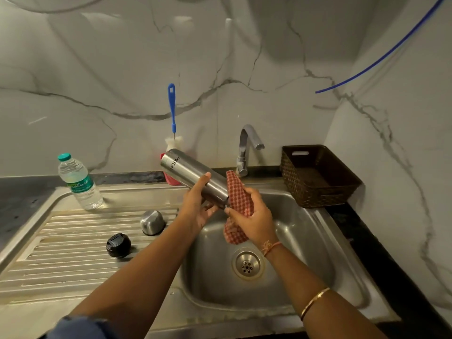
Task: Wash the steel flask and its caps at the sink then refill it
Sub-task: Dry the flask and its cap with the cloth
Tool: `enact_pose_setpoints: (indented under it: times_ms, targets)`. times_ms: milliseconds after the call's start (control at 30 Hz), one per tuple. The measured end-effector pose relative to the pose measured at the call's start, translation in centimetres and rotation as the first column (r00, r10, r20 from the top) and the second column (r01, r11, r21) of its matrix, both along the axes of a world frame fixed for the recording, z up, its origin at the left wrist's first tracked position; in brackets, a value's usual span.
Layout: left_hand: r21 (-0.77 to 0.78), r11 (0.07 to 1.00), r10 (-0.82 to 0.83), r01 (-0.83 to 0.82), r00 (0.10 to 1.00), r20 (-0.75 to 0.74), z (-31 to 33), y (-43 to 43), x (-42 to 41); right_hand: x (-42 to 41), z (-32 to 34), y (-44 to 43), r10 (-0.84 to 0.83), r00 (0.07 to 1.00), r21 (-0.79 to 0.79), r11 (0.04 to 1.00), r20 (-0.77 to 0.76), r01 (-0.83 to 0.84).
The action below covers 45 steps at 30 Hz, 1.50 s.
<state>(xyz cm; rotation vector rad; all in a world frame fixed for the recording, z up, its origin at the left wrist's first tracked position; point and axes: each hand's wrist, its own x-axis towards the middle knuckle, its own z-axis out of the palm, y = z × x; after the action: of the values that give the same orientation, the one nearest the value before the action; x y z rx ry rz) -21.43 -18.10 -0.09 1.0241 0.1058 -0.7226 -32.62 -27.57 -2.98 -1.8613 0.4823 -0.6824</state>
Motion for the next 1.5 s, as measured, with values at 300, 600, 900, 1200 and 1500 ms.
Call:
enact_pose_setpoints:
  times_ms: [300,600,900,1200,1500]
  targets:
    - [-0.001,0.987,-0.162,0.163,0.984,0.079,1.3,-0.9,1.2,1.2,1.5,-0.3,-0.033,0.996,0.412,0.911,0.088,-0.006]
    - [0.077,0.988,-0.135,0.133,0.99,0.027,1.7,-1.3,1.0,1.0,1.4,0.7,-0.051,0.997,0.386,0.922,0.05,0.028]
    - [0.145,0.966,-0.224,0.212,0.972,0.071,3.1,-1.6,0.4,0.6,1.5,1.0,-0.173,0.974,0.342,0.933,0.147,0.114]
    - [0.053,0.981,-0.187,0.185,0.981,0.045,1.6,-1.6,-0.4,0.7,2.1,0.0,-0.033,0.998,0.608,0.794,0.056,-0.008]
    - [0.119,0.974,-0.192,0.192,0.981,-0.01,3.3,-2.7,-0.1,0.7,1.2,1.2,-0.177,0.976,0.119,0.98,0.128,0.162]
